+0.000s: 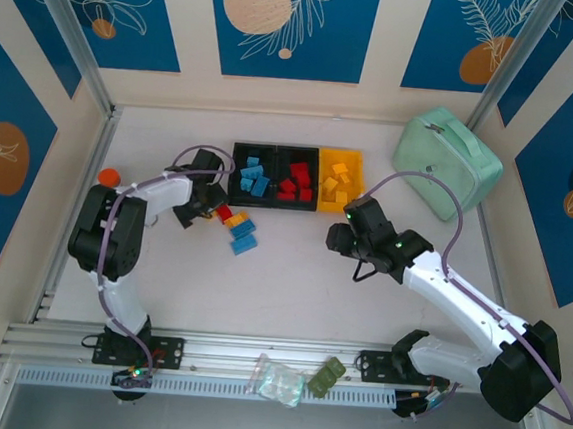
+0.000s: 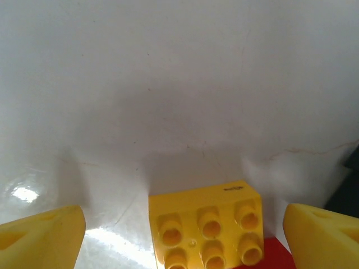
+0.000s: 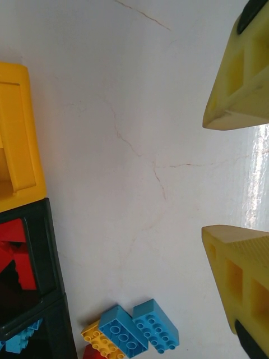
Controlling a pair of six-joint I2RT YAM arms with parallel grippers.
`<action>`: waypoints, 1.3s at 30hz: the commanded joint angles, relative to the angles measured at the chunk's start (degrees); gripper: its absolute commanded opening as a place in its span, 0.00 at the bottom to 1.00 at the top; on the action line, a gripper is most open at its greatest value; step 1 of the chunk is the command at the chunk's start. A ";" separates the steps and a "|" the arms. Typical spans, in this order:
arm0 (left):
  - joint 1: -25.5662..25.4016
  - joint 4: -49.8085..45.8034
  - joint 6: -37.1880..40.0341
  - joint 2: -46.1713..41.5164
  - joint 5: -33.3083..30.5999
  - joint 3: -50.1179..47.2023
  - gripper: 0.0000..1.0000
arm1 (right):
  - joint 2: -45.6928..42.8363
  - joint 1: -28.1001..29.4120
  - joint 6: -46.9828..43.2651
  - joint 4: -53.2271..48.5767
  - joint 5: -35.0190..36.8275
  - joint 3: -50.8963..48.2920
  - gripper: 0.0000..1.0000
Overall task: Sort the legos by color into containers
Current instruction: Pick up the lego from the middle-left of the table.
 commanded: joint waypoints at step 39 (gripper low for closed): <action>-2.05 -2.23 6.32 -19.46 9.09 -7.10 0.48 | -4.65 -0.62 4.33 0.58 -0.45 -5.33 0.48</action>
